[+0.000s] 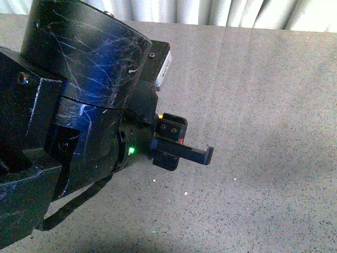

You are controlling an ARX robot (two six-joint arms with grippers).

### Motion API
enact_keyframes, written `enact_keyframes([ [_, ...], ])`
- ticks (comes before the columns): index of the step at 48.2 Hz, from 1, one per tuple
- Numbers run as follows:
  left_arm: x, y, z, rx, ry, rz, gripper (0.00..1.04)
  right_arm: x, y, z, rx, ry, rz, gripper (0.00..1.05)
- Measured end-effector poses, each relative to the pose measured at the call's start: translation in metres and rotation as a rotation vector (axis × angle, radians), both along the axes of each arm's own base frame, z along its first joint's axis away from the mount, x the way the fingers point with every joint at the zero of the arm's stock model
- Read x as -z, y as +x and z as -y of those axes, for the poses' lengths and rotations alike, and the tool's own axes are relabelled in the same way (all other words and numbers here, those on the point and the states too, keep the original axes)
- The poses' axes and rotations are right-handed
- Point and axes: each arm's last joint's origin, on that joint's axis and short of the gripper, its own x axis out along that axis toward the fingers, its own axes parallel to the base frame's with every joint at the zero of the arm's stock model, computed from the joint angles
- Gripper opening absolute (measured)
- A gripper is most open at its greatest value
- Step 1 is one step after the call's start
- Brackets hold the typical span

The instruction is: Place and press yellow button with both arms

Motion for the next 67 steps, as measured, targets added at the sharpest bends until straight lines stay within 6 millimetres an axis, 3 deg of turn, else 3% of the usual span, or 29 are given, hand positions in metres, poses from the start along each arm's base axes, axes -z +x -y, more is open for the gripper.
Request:
enact_keyframes([
  [6, 0.0, 0.0, 0.0, 0.0, -0.002, 0.001, 0.35, 0.0, 0.0, 0.0, 0.0, 0.0, 0.0, 0.96],
  [9, 0.0, 0.0, 0.0, -0.001, -0.004, 0.0, 0.4, 0.0, 0.0, 0.0, 0.0, 0.0, 0.0, 0.96],
  [18, 0.003, -0.008, -0.006, 0.007, -0.007, -0.015, 0.74, 0.0, 0.0, 0.0, 0.0, 0.0, 0.0, 0.96],
  [23, -0.006, -0.013, -0.016, 0.002, -0.032, 0.006, 0.94, 0.0, 0.0, 0.0, 0.0, 0.0, 0.0, 0.96],
  [25, -0.012, -0.016, -0.024, -0.004, -0.046, 0.018, 0.97, 0.0, 0.0, 0.0, 0.0, 0.0, 0.0, 0.96],
  [39, -0.051, -0.028, -0.082, -0.084, -0.154, 0.067, 0.96, 0.0, 0.0, 0.0, 0.0, 0.0, 0.0, 0.96],
  [46, -0.083, -0.027, -0.12, -0.152, -0.212, 0.134, 0.95, 0.0, 0.0, 0.0, 0.0, 0.0, 0.0, 0.96],
  [50, -0.087, -0.029, -0.142, -0.368, -0.101, 0.441, 0.81, 0.0, 0.0, 0.0, -0.004, 0.0, 0.0, 0.96],
  [54, -0.09, -0.045, -0.164, -0.461, -0.086, 0.595, 0.67, 0.0, 0.0, 0.0, -0.002, 0.0, 0.0, 0.96],
  [61, -0.092, -0.068, -0.188, -0.472, -0.079, 0.679, 0.48, 0.0, 0.0, 0.0, 0.0, 0.0, 0.0, 0.96],
  [67, -0.077, -0.093, -0.193, -0.489, -0.051, 0.631, 0.3, 0.0, 0.0, 0.0, 0.0, 0.0, 0.0, 0.96],
])
